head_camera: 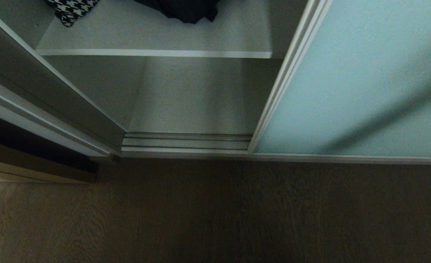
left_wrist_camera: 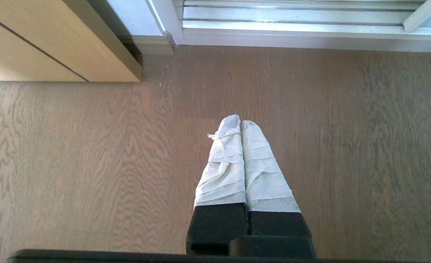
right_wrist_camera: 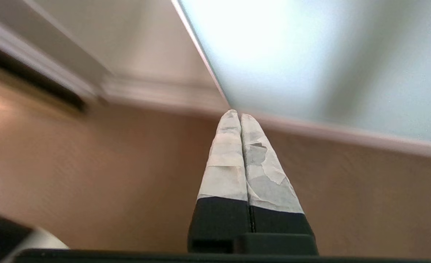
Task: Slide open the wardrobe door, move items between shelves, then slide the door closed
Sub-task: Close the door
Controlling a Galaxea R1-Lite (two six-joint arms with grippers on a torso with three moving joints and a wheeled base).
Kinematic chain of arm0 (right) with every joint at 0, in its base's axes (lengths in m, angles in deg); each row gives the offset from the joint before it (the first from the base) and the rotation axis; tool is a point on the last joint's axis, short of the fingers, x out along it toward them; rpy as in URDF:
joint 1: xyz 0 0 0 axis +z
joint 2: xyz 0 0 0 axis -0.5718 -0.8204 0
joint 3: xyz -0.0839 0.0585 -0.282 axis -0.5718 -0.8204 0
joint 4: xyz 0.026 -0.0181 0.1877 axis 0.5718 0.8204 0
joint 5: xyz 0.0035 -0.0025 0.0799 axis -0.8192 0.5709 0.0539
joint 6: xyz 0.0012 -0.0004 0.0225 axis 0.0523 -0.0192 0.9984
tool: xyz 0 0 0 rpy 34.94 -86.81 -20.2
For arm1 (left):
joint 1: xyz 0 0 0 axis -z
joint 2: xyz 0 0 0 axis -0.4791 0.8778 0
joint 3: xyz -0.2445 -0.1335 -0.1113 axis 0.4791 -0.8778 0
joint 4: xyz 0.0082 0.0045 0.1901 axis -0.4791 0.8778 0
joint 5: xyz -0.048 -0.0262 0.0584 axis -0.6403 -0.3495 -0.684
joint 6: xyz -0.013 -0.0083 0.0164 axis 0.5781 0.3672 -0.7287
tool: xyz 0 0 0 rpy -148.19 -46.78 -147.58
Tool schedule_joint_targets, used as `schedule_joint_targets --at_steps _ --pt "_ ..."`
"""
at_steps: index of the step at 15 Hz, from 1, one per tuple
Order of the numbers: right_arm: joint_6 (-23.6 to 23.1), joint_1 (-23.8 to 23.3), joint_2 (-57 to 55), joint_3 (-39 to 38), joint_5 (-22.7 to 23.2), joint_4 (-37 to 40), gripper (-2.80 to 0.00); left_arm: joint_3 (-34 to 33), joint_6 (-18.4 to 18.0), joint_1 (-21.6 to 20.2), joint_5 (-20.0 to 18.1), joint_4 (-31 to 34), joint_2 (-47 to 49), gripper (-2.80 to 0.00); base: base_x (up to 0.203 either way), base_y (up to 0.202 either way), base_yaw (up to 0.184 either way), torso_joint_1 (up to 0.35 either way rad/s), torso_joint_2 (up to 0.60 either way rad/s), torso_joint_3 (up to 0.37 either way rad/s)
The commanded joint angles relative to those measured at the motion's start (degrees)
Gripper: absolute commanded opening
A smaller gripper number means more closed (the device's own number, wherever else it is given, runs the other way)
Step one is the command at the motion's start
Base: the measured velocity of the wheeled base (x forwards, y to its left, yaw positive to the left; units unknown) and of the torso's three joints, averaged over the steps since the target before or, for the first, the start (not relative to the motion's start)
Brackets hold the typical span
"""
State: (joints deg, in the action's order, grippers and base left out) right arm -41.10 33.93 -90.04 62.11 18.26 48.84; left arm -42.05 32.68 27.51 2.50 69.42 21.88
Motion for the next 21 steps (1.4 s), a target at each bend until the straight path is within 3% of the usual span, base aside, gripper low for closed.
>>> schedule_joint_targets --at_steps 1,4,6,7,9,14,21 --pt "4.84 1.66 -7.57 5.75 0.70 0.30 -2.80 0.00 0.05 -0.02 0.01 -0.01 0.08 -2.80 0.000 0.000 0.000 0.000 0.00 0.000" --pt "7.25 5.86 -13.88 9.32 0.74 0.03 -2.80 0.00 -0.03 -0.02 0.01 -0.01 0.08 -2.80 0.000 0.000 0.000 0.000 0.00 0.000" --pt "15.22 5.80 -17.85 15.48 -1.38 -0.42 -2.80 0.00 -0.03 -0.02 0.01 -0.01 0.08 -2.80 0.000 0.000 0.000 0.000 0.00 0.000" --pt "15.92 7.46 -18.97 16.73 -1.65 -0.60 -2.80 0.00 -0.03 -0.02 0.01 -0.01 0.08 -2.80 0.000 0.000 0.000 0.000 0.00 0.000" --pt "15.90 12.32 -22.69 19.78 -1.91 -1.22 -2.80 0.00 -0.02 -0.02 0.01 -0.01 0.08 -2.80 0.000 0.000 0.000 0.000 0.00 0.000" --pt "17.73 17.76 -36.91 33.80 -1.75 -2.09 -2.80 0.00 -0.03 -0.02 0.01 -0.01 0.08 -2.80 0.000 0.000 0.000 0.000 0.00 0.000" --pt "17.20 24.23 -43.72 38.61 1.12 -8.38 -2.80 0.00 -0.03 -0.02 0.01 -0.01 0.08 -2.80 0.000 0.000 0.000 0.000 0.00 0.000"
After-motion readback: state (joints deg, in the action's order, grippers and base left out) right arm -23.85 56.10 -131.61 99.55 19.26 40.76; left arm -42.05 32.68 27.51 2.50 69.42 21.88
